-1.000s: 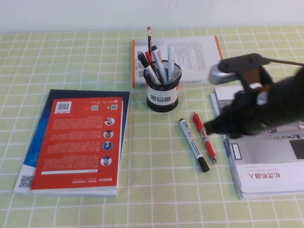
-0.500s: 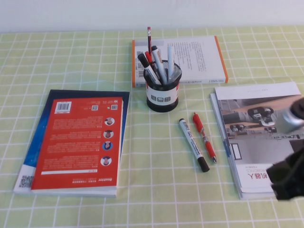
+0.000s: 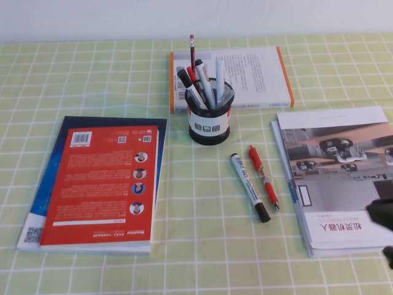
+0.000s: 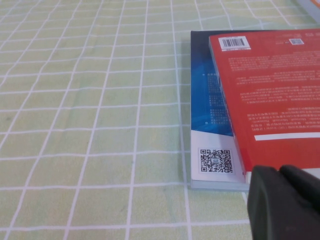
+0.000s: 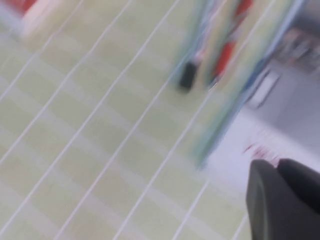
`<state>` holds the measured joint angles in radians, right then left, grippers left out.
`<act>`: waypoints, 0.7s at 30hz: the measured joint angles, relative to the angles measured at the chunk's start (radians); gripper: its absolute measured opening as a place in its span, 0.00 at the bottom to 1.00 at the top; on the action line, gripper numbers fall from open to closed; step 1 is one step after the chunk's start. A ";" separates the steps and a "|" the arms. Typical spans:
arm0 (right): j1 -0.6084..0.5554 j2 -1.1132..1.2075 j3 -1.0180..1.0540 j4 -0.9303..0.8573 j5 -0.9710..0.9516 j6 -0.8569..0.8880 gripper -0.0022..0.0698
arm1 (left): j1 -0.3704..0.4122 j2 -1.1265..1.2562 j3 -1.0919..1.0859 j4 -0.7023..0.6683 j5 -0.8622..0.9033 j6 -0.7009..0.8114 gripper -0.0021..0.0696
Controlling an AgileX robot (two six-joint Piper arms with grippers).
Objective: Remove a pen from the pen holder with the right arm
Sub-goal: 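Take a marker out of the pen holder and lay it on the table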
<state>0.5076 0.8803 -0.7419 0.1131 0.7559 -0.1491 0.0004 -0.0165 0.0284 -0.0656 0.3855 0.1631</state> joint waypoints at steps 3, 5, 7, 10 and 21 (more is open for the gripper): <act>-0.076 -0.097 0.133 0.000 -0.180 -0.001 0.01 | 0.000 0.000 0.000 0.000 0.000 0.000 0.02; -0.136 -0.178 0.242 0.002 -0.325 -0.001 0.01 | 0.000 0.000 0.000 0.000 0.000 0.000 0.02; -0.202 -0.279 0.375 0.002 -0.461 -0.001 0.01 | 0.000 0.000 0.000 0.000 0.000 0.000 0.02; -0.280 -0.434 0.549 0.006 -0.608 -0.001 0.01 | 0.000 0.000 0.000 0.000 0.000 0.000 0.02; -0.388 -0.813 0.768 0.058 -0.622 -0.001 0.01 | 0.000 0.000 0.000 0.000 0.000 0.000 0.02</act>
<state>0.1200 0.0670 0.0256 0.1715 0.1334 -0.1498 0.0004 -0.0165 0.0284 -0.0656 0.3855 0.1631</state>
